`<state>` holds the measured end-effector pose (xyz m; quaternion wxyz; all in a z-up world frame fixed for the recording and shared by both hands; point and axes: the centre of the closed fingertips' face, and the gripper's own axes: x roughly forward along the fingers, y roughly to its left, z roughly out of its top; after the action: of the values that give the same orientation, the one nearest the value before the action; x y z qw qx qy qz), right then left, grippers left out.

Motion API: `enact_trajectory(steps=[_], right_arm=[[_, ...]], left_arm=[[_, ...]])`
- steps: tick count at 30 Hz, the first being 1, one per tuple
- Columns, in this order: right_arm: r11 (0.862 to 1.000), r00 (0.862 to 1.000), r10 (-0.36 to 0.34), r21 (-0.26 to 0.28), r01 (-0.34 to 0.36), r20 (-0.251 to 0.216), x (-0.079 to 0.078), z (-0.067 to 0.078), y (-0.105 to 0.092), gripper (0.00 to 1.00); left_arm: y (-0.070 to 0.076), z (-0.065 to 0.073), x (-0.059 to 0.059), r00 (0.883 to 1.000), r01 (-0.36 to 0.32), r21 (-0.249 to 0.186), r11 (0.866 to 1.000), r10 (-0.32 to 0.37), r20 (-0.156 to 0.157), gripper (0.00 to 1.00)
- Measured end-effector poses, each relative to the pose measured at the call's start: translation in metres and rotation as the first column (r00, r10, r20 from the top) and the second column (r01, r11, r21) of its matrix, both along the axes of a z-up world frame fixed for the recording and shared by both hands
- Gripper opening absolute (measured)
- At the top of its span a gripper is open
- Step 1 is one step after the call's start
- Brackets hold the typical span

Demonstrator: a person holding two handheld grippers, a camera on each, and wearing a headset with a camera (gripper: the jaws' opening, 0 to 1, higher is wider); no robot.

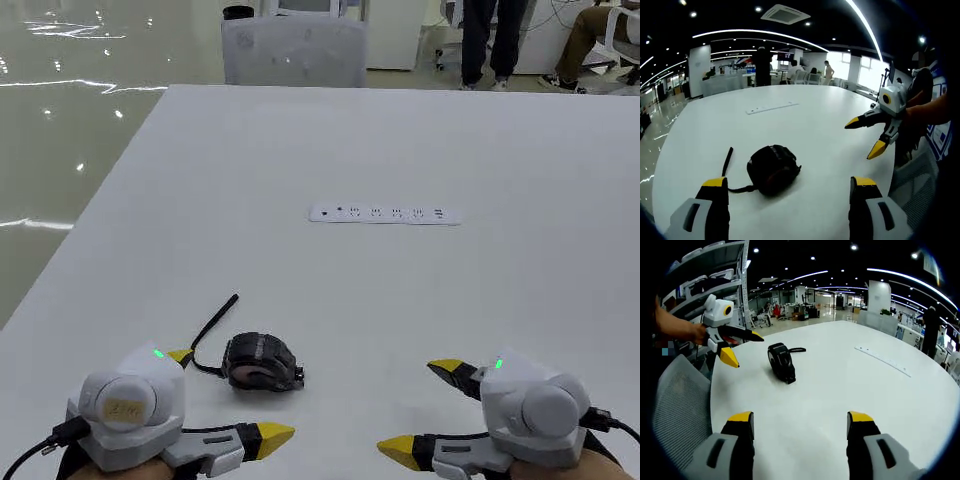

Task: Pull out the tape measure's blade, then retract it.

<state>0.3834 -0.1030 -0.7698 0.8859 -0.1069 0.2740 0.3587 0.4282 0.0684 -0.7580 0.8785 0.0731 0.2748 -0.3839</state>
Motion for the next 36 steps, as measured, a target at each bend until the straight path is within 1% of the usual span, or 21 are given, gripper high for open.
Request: enact_trajectory(steps=[3,4,5,6,7,9,11,13,16,17,18,22,25,26,29,30,32,34,36], right_arm=[[1.0,1.0,-0.002,0.004,0.002,-0.001,-0.003,0.001,-0.002,0.8],[0.999,0.999,-0.048,0.025,0.047,0.006,-0.009,0.008,-0.014,0.81],[0.998,0.998,-0.058,0.032,0.057,0.015,-0.011,0.013,-0.018,0.81],[0.998,0.998,-0.059,0.035,0.058,0.015,-0.012,0.014,-0.019,0.82],[0.997,0.998,-0.064,0.044,0.064,0.013,-0.013,0.015,-0.019,0.83],[0.995,0.997,-0.073,0.064,0.072,0.013,-0.015,0.018,-0.019,0.87],[0.994,0.996,-0.088,0.07,0.087,0.012,-0.017,0.018,-0.02,0.89],[0.993,0.996,-0.092,0.079,0.091,0.009,-0.019,0.02,-0.02,0.91],[0.992,0.995,-0.095,0.086,0.093,0.013,-0.021,0.022,-0.021,0.93],[0.991,0.995,-0.1,0.094,0.098,0.02,-0.022,0.025,-0.022,0.94],[0.989,0.994,-0.108,0.104,0.105,0.025,-0.022,0.027,-0.023,0.95],[0.989,0.994,-0.11,0.106,0.106,0.027,-0.022,0.028,-0.023,0.96],[0.988,0.992,-0.121,0.106,0.116,0.036,-0.024,0.03,-0.025,0.97],[0.986,0.992,-0.125,0.115,0.12,0.034,-0.027,0.031,-0.026,0.97],[0.983,0.99,-0.133,0.137,0.126,0.039,-0.026,0.036,-0.026,0.98],[0.983,0.991,-0.131,0.136,0.125,0.038,-0.026,0.037,-0.025,0.98],[0.983,0.991,-0.131,0.134,0.124,0.04,-0.025,0.037,-0.025,0.99],[0.981,0.99,-0.134,0.149,0.127,0.037,-0.025,0.039,-0.023,0.99],[0.981,0.99,-0.134,0.146,0.127,0.036,-0.025,0.038,-0.023,0.99]], left_arm=[[0.001,0.002,-0.001,1.0,0.0,-0.006,1.0,0.0,0.002,1.0],[0.01,0.011,-0.004,1.0,-0.001,-0.028,1.0,0.001,0.02,1.0],[0.01,0.017,-0.006,1.0,0.007,-0.054,0.999,-0.006,0.024,1.0],[0.009,0.019,-0.007,0.999,0.014,-0.059,0.998,-0.012,0.033,1.0],[0.009,0.021,-0.008,0.999,0.021,-0.061,0.998,-0.018,0.049,1.0],[0.009,0.022,-0.009,0.999,0.022,-0.07,0.997,-0.019,0.048,1.0],[0.01,0.023,-0.011,0.999,0.028,-0.082,0.996,-0.024,0.043,1.0],[0.01,0.022,-0.015,0.999,0.041,-0.078,0.996,-0.038,0.036,1.0],[0.014,0.022,-0.017,0.998,0.044,-0.077,0.996,-0.041,0.041,1.0],[0.016,0.023,-0.018,0.999,0.041,-0.088,0.995,-0.038,0.039,1.0],[0.015,0.027,-0.018,0.998,0.037,-0.122,0.992,-0.032,0.046,1.0],[0.016,0.027,-0.019,0.998,0.037,-0.125,0.992,-0.031,0.048,1.0],[0.019,0.024,-0.019,0.998,0.034,-0.102,0.994,-0.029,0.051,1.0],[0.02,0.022,-0.022,0.998,0.037,-0.101,0.994,-0.032,0.049,1.0],[0.021,0.02,-0.024,0.998,0.035,-0.1,0.994,-0.03,0.048,1.0],[0.021,0.02,-0.024,0.999,0.034,-0.097,0.995,-0.03,0.045,1.0],[0.02,0.021,-0.024,0.998,0.036,-0.1,0.994,-0.031,0.049,1.0],[0.02,0.021,-0.024,0.998,0.035,-0.105,0.994,-0.031,0.048,1.0],[0.019,0.023,-0.022,0.998,0.034,-0.109,0.993,-0.028,0.055,1.0]])
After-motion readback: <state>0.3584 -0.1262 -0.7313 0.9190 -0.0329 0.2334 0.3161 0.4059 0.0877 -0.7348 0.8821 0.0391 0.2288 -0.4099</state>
